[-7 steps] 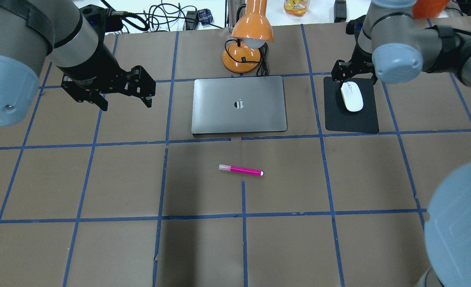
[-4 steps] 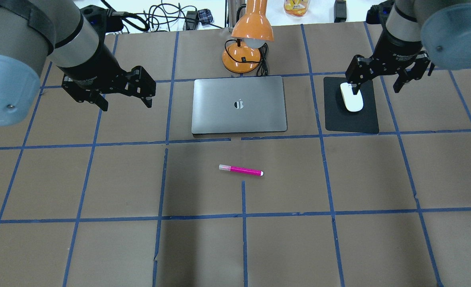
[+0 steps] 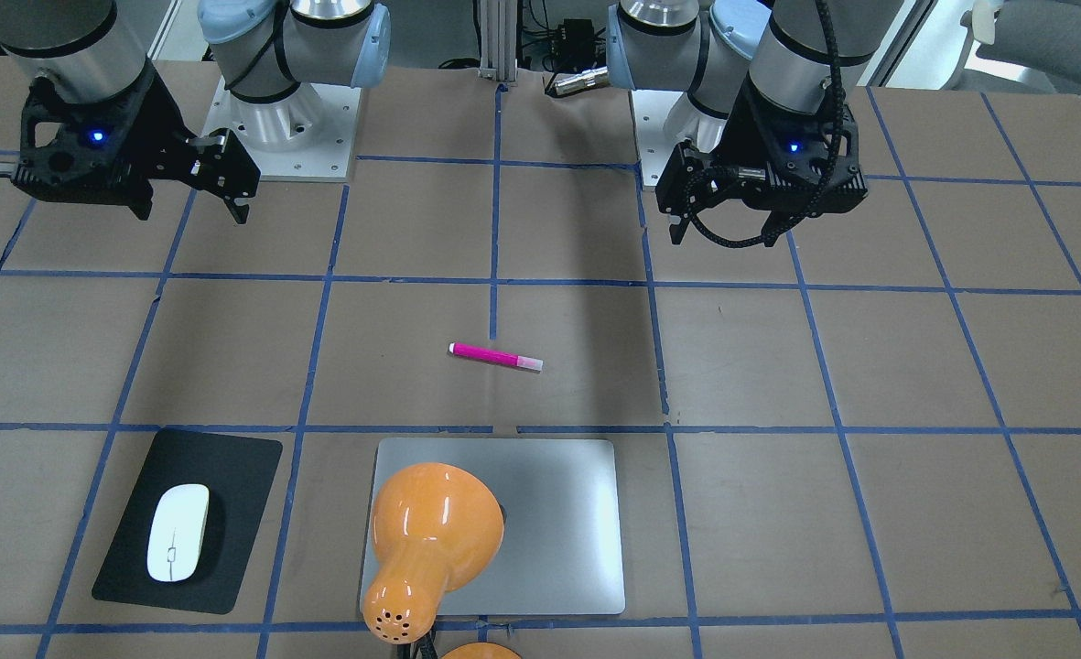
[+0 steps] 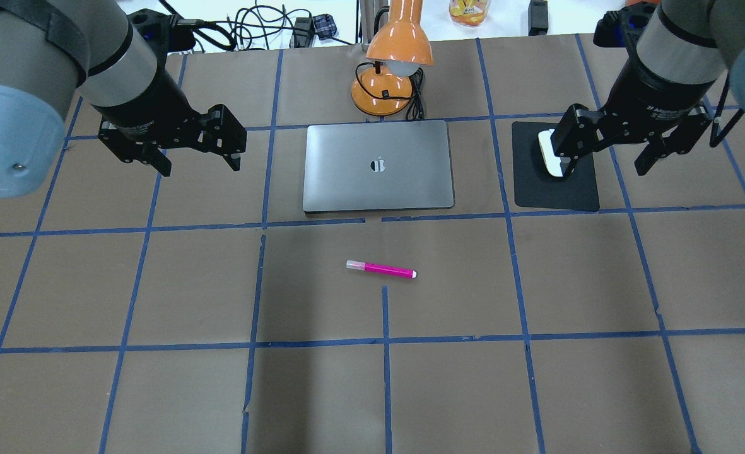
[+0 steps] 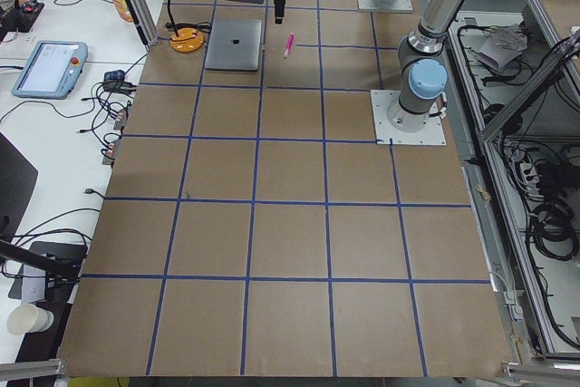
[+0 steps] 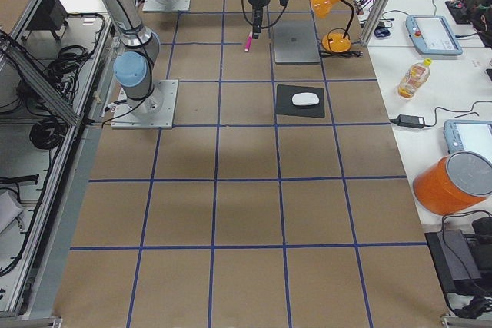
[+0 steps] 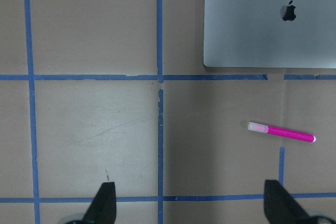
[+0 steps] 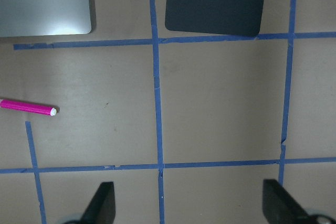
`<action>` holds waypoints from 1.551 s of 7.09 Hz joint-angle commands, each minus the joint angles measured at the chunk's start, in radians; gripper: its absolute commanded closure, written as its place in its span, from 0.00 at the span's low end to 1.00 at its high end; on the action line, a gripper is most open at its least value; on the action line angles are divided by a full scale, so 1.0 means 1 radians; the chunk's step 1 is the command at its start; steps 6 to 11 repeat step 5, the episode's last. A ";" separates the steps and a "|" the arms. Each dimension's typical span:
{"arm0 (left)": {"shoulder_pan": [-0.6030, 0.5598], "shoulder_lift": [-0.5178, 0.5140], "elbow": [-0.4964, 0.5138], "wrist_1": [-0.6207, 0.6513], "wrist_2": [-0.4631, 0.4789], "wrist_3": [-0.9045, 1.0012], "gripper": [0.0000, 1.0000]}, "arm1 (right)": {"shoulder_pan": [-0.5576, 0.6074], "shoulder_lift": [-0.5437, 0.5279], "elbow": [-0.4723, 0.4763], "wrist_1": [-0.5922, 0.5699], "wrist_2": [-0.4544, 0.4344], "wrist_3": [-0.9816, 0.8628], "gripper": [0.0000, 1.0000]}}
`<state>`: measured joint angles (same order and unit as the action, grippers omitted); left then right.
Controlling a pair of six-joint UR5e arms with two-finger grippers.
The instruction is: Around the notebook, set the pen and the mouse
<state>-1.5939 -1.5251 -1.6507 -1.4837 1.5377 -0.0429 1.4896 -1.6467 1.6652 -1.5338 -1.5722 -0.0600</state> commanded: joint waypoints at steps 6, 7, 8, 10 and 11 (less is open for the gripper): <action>0.000 0.014 0.002 -0.035 0.001 -0.008 0.00 | 0.014 -0.016 0.010 -0.003 -0.009 0.000 0.00; 0.000 0.014 0.002 -0.035 0.001 -0.008 0.00 | 0.014 -0.016 0.010 -0.003 -0.009 0.000 0.00; 0.000 0.014 0.002 -0.035 0.001 -0.008 0.00 | 0.014 -0.016 0.010 -0.003 -0.009 0.000 0.00; 0.000 0.014 0.002 -0.035 0.001 -0.008 0.00 | 0.014 -0.016 0.010 -0.003 -0.009 0.000 0.00; 0.000 0.014 0.002 -0.035 0.001 -0.008 0.00 | 0.014 -0.016 0.010 -0.003 -0.009 0.000 0.00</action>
